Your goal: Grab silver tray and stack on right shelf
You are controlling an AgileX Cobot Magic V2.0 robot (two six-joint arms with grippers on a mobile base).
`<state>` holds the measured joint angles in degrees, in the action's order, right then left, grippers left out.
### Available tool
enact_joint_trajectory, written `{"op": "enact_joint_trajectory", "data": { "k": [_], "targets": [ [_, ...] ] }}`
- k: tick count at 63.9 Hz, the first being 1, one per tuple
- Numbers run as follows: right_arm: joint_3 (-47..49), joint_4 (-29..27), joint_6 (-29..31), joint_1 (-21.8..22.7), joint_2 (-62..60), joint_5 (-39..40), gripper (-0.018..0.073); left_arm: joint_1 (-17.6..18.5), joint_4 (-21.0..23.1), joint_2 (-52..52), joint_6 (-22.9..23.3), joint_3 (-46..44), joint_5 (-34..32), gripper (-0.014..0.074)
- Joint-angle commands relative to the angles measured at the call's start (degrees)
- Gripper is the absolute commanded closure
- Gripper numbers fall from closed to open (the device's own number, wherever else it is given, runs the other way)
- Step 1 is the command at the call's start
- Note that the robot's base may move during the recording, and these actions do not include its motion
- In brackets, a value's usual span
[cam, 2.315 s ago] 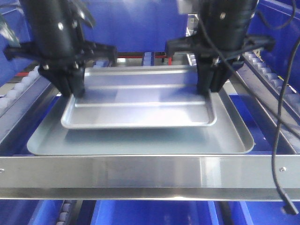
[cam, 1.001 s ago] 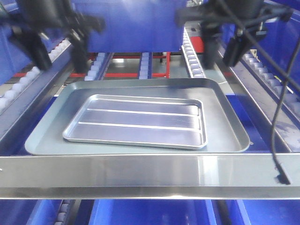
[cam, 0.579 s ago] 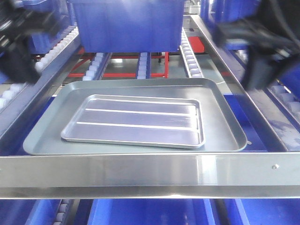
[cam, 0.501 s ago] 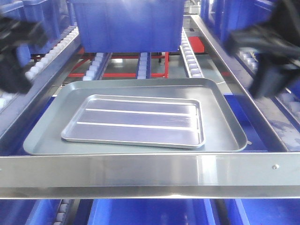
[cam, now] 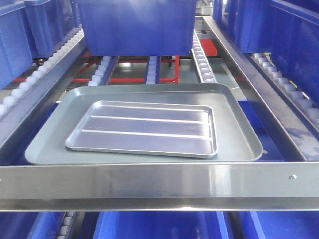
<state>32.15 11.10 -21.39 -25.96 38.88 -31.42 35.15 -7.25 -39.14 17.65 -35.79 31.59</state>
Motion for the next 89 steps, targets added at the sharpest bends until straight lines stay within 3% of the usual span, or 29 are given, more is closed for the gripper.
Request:
{"op": "enact_joint_trajectory", "data": {
  "k": [1,9,22,73,81,89],
  "targets": [
    [1.5,1.9,1.8,0.1,-6.8,1.2,0.051,1.8,0.1,5.4,0.0,-1.5,-1.0,0.0691],
    [1.5,1.9,6.8,0.1,-17.7,-1.8,0.051,3.1,0.2,12.2,0.0,-1.5,4.0,0.0691],
    [1.5,1.9,7.4,0.1,-27.2,-5.4,0.051,3.1,0.2,18.7,0.0,-1.5,5.5,0.0691],
    [1.5,1.9,7.4,0.1,-27.7,-5.4,0.051,2.7,0.8,19.1,-0.8,-1.5,5.3,0.0691],
    [1.5,1.9,7.4,0.1,-27.7,-5.4,0.051,-1.7,4.2,19.3,-8.6,-0.2,3.5,0.0691],
    [1.5,1.9,7.4,0.1,-27.7,-5.4,0.051,-10.1,7.2,21.9,-13.7,6.6,-8.6,0.0691]
  ]
}}
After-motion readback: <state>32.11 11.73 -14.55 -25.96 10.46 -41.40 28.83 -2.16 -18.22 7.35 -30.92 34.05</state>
